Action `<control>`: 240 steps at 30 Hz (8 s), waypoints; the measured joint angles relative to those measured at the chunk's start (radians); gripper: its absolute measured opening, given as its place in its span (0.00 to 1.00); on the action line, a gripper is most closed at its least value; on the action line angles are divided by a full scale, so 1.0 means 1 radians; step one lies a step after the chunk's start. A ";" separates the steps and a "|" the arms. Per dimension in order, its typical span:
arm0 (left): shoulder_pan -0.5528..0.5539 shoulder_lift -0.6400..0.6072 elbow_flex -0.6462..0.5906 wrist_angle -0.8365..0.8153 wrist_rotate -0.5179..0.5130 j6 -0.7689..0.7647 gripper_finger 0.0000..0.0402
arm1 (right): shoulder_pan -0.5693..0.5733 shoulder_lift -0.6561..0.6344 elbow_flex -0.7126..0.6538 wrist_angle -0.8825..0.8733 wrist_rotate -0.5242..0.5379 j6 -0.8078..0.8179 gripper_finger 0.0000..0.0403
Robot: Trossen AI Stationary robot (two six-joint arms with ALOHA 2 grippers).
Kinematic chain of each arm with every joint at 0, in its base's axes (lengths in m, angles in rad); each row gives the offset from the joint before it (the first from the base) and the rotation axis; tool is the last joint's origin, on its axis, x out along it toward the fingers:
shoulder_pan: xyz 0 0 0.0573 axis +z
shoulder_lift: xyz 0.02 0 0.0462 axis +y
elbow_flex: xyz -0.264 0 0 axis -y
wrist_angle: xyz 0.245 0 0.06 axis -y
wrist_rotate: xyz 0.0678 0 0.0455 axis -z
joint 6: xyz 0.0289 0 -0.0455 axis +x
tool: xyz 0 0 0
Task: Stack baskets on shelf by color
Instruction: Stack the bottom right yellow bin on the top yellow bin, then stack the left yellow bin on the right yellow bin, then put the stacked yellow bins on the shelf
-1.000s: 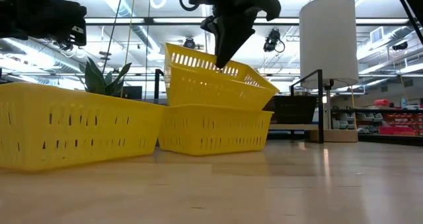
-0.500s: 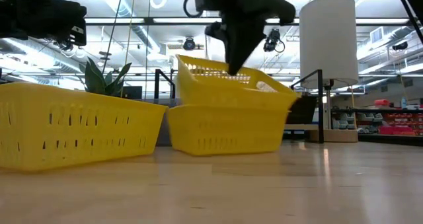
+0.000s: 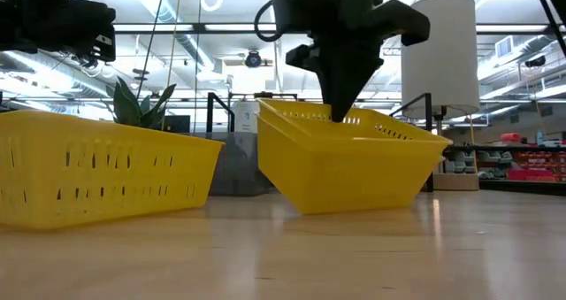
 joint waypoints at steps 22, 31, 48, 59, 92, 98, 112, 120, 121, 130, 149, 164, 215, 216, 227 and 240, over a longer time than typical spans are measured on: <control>0.000 0.000 0.000 0.000 0.000 0.000 0.14 | 0.031 0.001 0.017 0.237 0.064 0.123 0.30; 0.000 0.000 0.000 0.000 0.000 0.000 0.15 | 0.106 0.001 0.017 0.593 0.052 0.152 0.30; 0.000 0.000 0.000 0.001 0.000 0.001 0.16 | 0.119 0.123 0.027 0.972 -0.100 0.254 0.30; 0.000 0.000 0.000 0.001 0.000 0.000 0.14 | 0.120 0.164 0.136 0.752 -0.062 0.265 0.30; 0.000 0.000 0.000 0.000 0.000 0.000 0.15 | 0.124 0.164 -0.101 0.852 -0.094 0.046 0.30; 0.000 0.000 0.000 0.000 0.000 0.000 0.13 | 0.116 0.164 -0.101 0.825 -0.090 0.007 0.30; 0.000 0.000 0.000 0.000 0.000 0.000 0.14 | 0.101 0.164 -0.101 0.763 -0.026 -0.070 0.20; 0.000 0.000 0.000 0.000 0.000 0.001 0.14 | 0.105 0.164 -0.101 0.766 -0.041 -0.116 0.05; 0.000 0.000 0.000 0.000 0.000 0.000 0.15 | 0.105 0.164 -0.100 0.767 -0.040 -0.118 0.04; 0.000 0.000 0.000 0.000 0.000 0.000 0.16 | 0.105 0.162 -0.054 0.746 -0.015 -0.119 0.06; 0.000 0.000 0.000 0.000 0.000 0.000 0.16 | 0.181 0.158 0.329 0.160 0.214 0.046 0.03; 0.000 0.000 0.000 0.000 0.000 0.000 0.15 | 0.298 0.064 0.343 -0.185 0.332 0.318 0.03; 0.000 0.000 0.000 0.000 0.000 0.001 0.15 | 0.383 0.029 0.112 -0.158 0.341 0.440 0.13; 0.000 0.000 0.000 0.000 0.000 0.000 0.15 | 0.383 0.029 0.112 -0.158 0.341 0.440 0.15; 0.000 0.000 0.000 0.000 0.000 0.001 0.16 | 0.370 0.029 0.112 -0.217 0.349 0.424 0.24; 0.000 0.000 0.000 0.000 0.000 0.000 0.15 | 0.357 0.032 0.026 -0.215 0.347 0.388 0.23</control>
